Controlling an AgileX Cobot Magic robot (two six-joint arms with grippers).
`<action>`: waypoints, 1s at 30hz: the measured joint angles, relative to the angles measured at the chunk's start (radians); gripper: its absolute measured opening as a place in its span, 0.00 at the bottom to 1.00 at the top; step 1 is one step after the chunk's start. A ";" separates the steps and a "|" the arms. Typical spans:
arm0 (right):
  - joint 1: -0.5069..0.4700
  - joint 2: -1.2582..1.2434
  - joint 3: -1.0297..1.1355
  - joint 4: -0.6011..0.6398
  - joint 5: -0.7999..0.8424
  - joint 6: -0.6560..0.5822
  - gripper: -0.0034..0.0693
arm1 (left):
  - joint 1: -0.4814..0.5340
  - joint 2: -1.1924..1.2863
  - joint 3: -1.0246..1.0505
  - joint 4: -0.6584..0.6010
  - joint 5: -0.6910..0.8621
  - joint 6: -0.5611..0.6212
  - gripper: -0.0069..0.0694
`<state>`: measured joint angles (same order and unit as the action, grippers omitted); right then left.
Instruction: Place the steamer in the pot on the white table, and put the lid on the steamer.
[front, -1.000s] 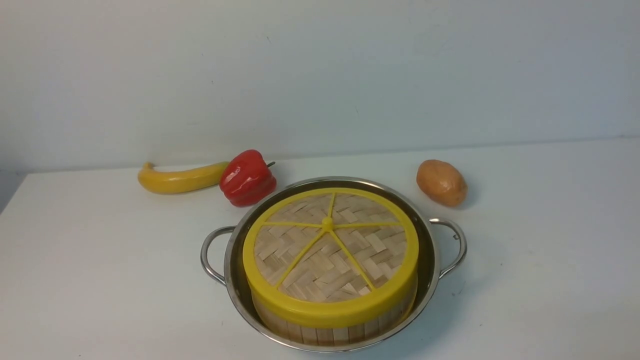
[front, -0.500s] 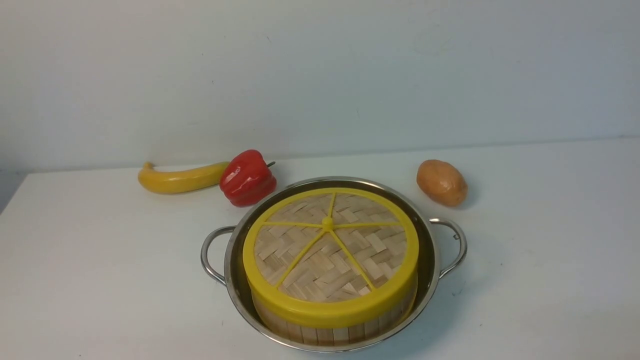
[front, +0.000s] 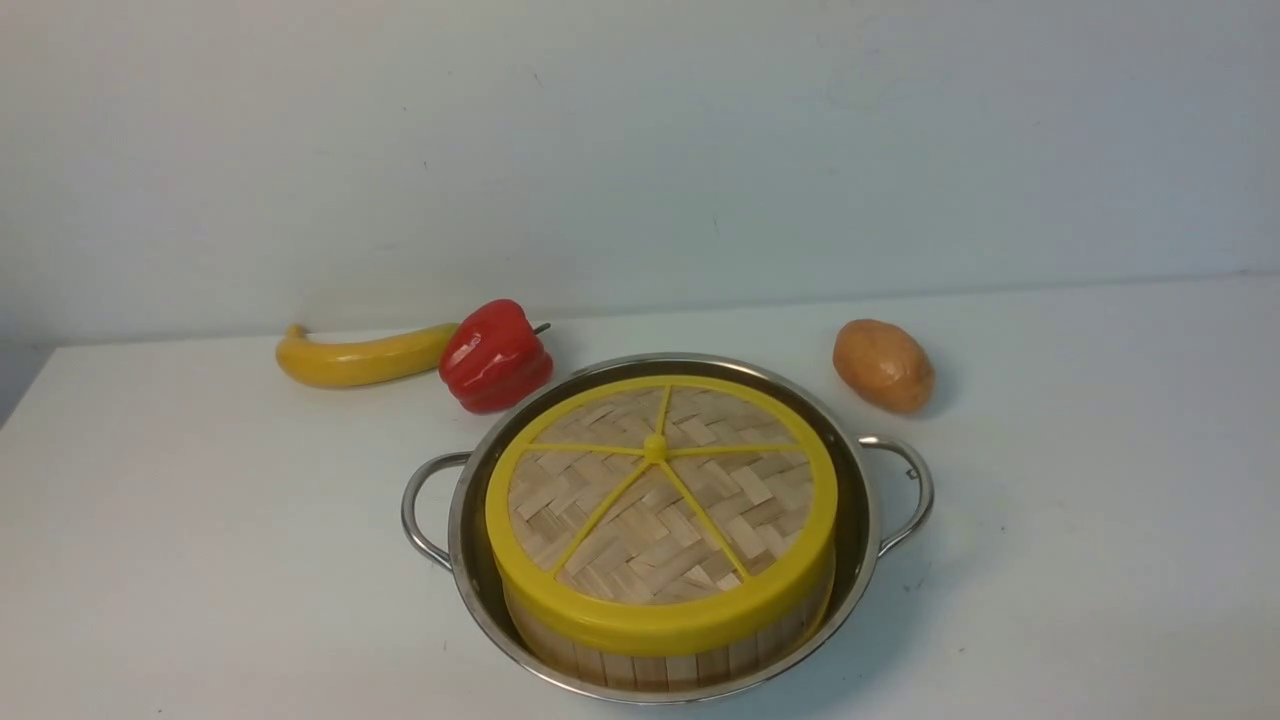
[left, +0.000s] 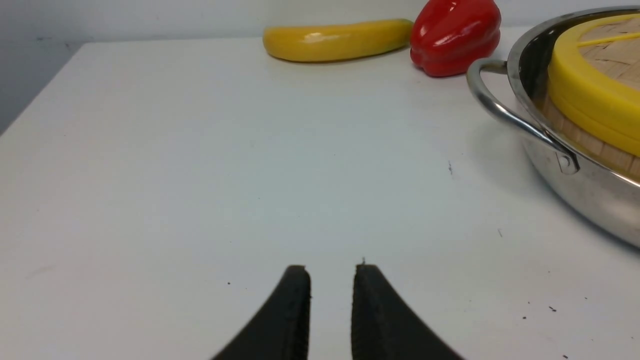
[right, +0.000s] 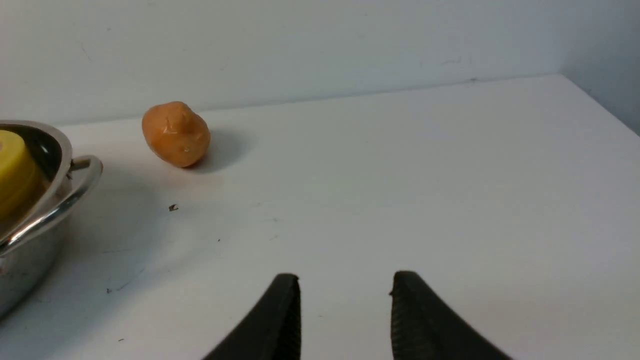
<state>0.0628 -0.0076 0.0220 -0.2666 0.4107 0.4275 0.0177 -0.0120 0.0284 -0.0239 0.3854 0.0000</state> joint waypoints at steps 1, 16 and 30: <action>0.000 0.000 0.000 0.018 -0.001 0.000 0.38 | 0.000 0.000 0.000 0.000 0.000 0.000 0.25; 0.000 0.000 0.000 0.155 -0.007 -0.291 0.38 | 0.000 0.000 0.000 0.000 0.000 0.000 0.25; 0.000 0.000 0.000 0.161 -0.007 -0.298 0.38 | 0.000 0.000 0.000 0.000 0.000 0.000 0.25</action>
<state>0.0628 -0.0076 0.0220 -0.1055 0.4033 0.1290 0.0177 -0.0120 0.0284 -0.0239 0.3854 0.0000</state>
